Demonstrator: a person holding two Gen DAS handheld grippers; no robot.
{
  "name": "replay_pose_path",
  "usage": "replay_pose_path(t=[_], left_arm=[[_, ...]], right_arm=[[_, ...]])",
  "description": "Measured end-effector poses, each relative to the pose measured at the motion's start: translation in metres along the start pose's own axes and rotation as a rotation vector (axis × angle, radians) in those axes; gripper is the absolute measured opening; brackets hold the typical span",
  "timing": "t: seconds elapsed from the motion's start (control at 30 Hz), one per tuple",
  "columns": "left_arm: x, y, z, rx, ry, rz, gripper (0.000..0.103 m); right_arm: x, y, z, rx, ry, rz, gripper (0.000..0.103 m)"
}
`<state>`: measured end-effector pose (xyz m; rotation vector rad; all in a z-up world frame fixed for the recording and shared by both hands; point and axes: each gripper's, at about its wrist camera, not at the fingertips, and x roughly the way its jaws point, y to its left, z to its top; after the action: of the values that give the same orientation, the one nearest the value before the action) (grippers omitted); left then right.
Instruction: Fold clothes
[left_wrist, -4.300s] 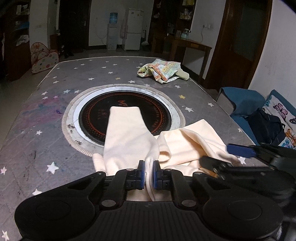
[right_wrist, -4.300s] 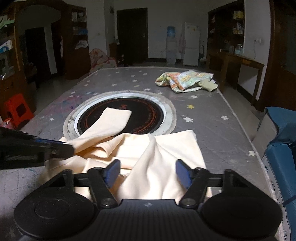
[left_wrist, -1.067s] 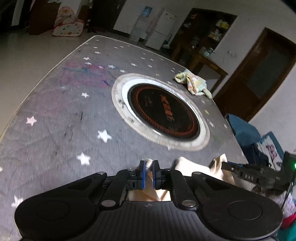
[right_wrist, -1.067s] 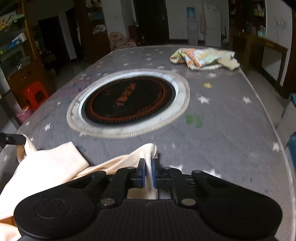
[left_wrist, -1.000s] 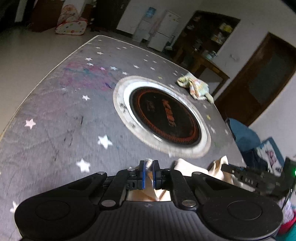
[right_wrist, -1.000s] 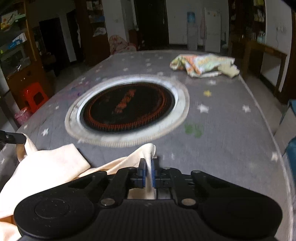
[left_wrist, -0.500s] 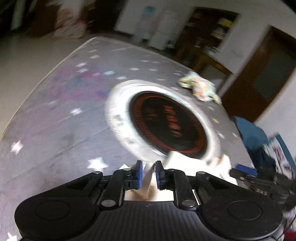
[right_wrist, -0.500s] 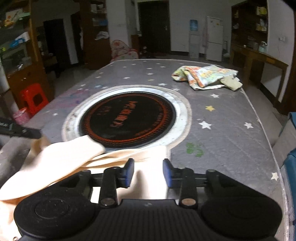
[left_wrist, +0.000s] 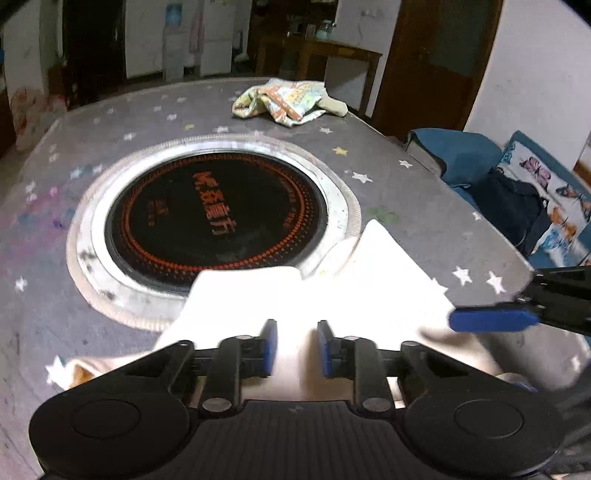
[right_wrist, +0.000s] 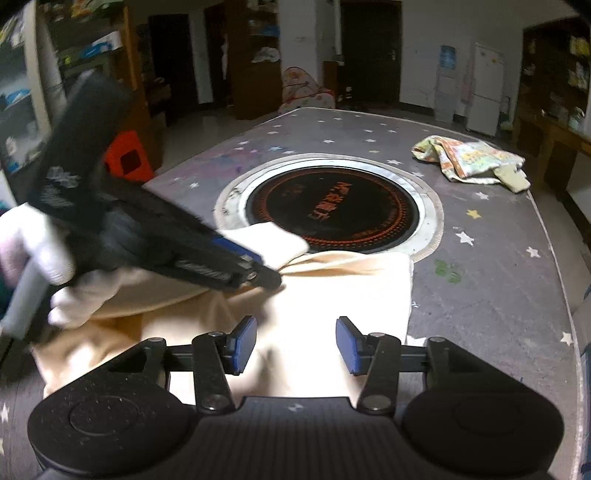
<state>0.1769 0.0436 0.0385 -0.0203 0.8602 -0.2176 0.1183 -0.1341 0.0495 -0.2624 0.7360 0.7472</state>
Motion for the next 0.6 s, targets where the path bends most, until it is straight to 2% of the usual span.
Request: replay_pose_path(t=[0.07, 0.13, 0.37, 0.47, 0.6], left_arm=[[-0.005, 0.005, -0.003, -0.022, -0.020, 0.007, 0.003], [-0.017, 0.014, -0.004, -0.057, -0.060, 0.023, 0.002], [-0.096, 0.056, -0.020, -0.236, -0.246, 0.026, 0.002], [-0.135, 0.075, -0.038, -0.329, -0.334, 0.036, 0.002], [-0.189, 0.100, -0.073, -0.437, -0.437, 0.062, 0.002]], right_arm=[[-0.006, 0.008, -0.002, -0.024, -0.005, 0.011, 0.048], [-0.012, 0.017, -0.003, -0.041, -0.010, 0.030, 0.048], [-0.013, 0.058, -0.008, -0.131, -0.016, 0.103, 0.048], [-0.005, 0.075, -0.009, -0.161, -0.013, 0.126, 0.048], [0.006, 0.091, -0.008, -0.190, -0.017, 0.116, 0.047]])
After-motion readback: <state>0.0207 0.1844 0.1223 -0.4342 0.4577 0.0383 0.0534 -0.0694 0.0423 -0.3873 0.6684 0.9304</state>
